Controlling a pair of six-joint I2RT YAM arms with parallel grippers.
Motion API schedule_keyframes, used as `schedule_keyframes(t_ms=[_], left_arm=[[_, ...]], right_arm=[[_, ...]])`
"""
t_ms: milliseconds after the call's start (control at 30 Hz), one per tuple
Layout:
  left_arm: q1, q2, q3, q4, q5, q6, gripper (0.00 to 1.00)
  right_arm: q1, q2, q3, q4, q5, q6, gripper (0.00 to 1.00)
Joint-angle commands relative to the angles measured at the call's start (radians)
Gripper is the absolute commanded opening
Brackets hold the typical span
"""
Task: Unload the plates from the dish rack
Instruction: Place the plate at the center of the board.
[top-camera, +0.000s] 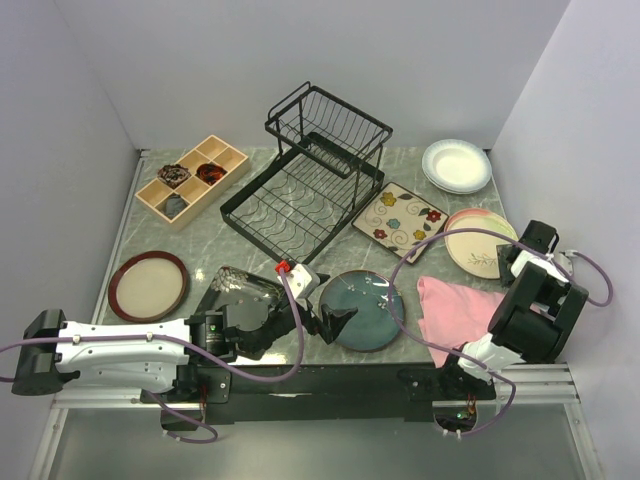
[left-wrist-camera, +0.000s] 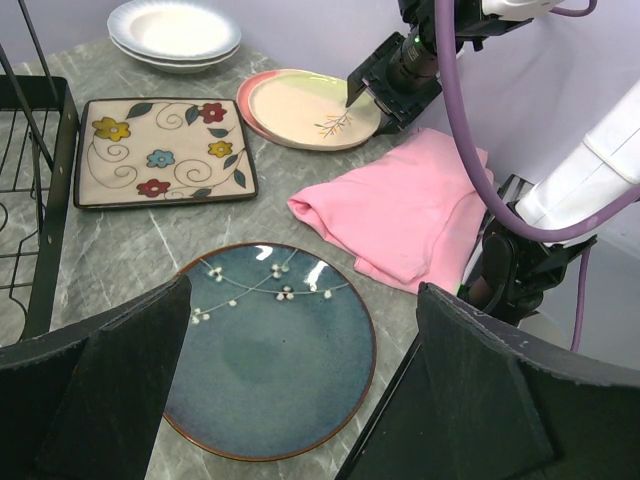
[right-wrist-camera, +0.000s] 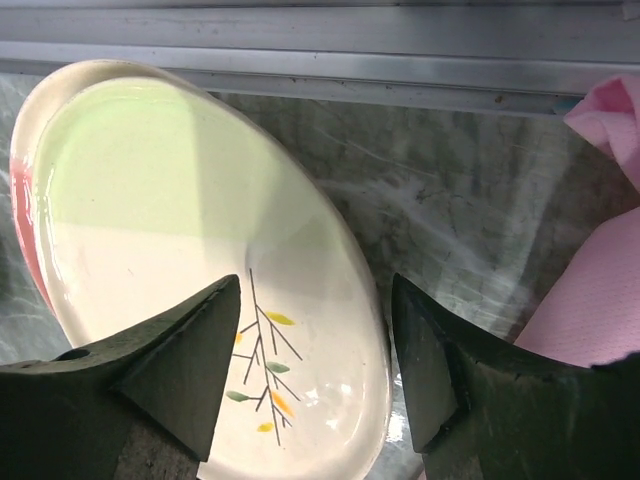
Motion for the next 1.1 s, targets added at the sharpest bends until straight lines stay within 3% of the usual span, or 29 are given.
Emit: schedule_keyframes(t_ms=[0, 500, 767, 1067], left_arm=[[0.005, -0.008, 0.0, 0.04, 0.011, -0.022, 0.99], [0.002, -0.002, -0.001, 0.048, -0.001, -0.016, 0.99], [0.002, 0.035, 0.011, 0.041, -0.006, -0.014, 0.99], [0.002, 0.015, 0.002, 0.046, -0.013, -0.014, 0.99]], right_arm=[[0.004, -0.032, -0.007, 0.002, 0.039, -0.02, 0.68], [0.01, 0.024, 0.005, 0.143, -0.044, -0.029, 0.52], [0.012, 0.024, 0.064, 0.016, 0.046, -0.045, 0.56], [0.059, -0.136, 0.065, -0.053, 0.151, -0.069, 0.57]])
